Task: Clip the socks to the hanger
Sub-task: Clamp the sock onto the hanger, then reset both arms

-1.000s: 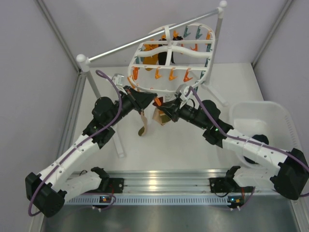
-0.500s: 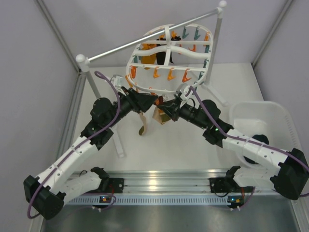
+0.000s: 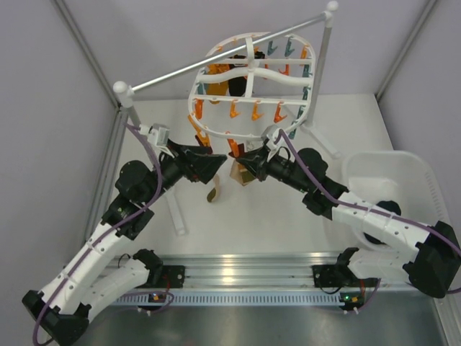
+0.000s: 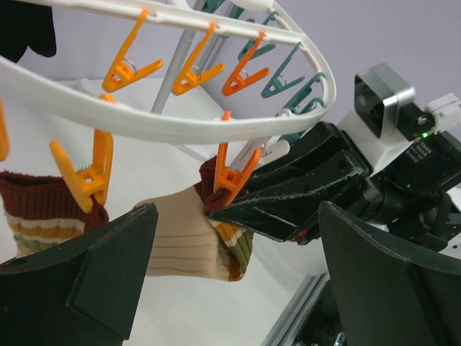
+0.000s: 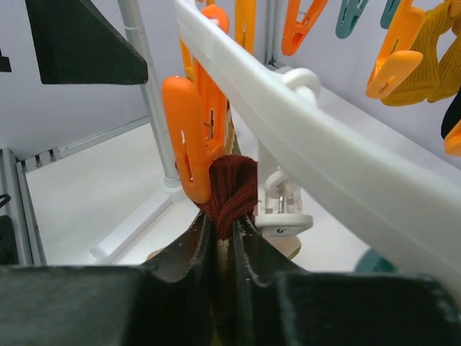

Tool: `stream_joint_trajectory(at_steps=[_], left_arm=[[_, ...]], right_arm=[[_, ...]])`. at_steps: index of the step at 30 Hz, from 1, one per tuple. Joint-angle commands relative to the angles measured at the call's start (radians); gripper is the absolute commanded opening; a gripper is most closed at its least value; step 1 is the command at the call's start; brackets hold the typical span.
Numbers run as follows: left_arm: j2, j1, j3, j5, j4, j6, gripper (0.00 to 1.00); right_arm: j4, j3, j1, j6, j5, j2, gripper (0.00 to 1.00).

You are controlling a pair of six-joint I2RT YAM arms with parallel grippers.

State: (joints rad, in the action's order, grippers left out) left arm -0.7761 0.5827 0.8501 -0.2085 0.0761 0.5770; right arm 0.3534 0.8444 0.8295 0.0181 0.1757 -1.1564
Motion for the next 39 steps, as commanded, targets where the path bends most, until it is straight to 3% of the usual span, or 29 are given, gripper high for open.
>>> stream_joint_trajectory(at_steps=[1, 2, 4, 11, 17, 21, 24, 32, 39], left_arm=[[0.026, -0.009, -0.020, -0.008, -0.059, -0.060, 0.98], [0.029, -0.018, -0.025, -0.020, -0.068, -0.077, 0.98], [0.038, -0.029, -0.022, -0.031, -0.126, -0.097, 0.98], [0.040, -0.086, 0.038, -0.015, -0.398, -0.239, 0.98], [0.069, -0.095, 0.058, -0.038, -0.533, -0.356, 0.98], [0.045, -0.096, 0.101, -0.048, -0.657, -0.456, 0.98], [0.014, -0.096, 0.142, -0.046, -0.764, -0.514, 0.98], [0.084, -0.106, 0.066, 0.112, -0.773, -0.640, 0.98], [0.170, -0.179, -0.002, 0.115, -0.727, -0.671, 0.98]], right_arm=[[-0.005, 0.062, 0.020, -0.010, -0.012, 0.003, 0.16], [-0.020, 0.068, 0.019, -0.010, -0.007, 0.001, 0.31], [-0.046, 0.073, 0.017, -0.041, -0.002, 0.004, 0.40], [-0.235, 0.039, 0.017, -0.101, -0.022, 0.122, 0.60], [-0.399, -0.010, 0.014, -0.139, -0.096, 0.265, 0.75], [-0.511, -0.036, -0.070, -0.112, -0.065, 0.366, 0.87], [-0.583, -0.057, -0.211, -0.061, -0.026, 0.440, 0.98], [-0.746, -0.102, -0.423, -0.056, 0.056, 0.639, 1.00], [-0.838, -0.125, -0.570, -0.061, 0.126, 0.771, 1.00]])
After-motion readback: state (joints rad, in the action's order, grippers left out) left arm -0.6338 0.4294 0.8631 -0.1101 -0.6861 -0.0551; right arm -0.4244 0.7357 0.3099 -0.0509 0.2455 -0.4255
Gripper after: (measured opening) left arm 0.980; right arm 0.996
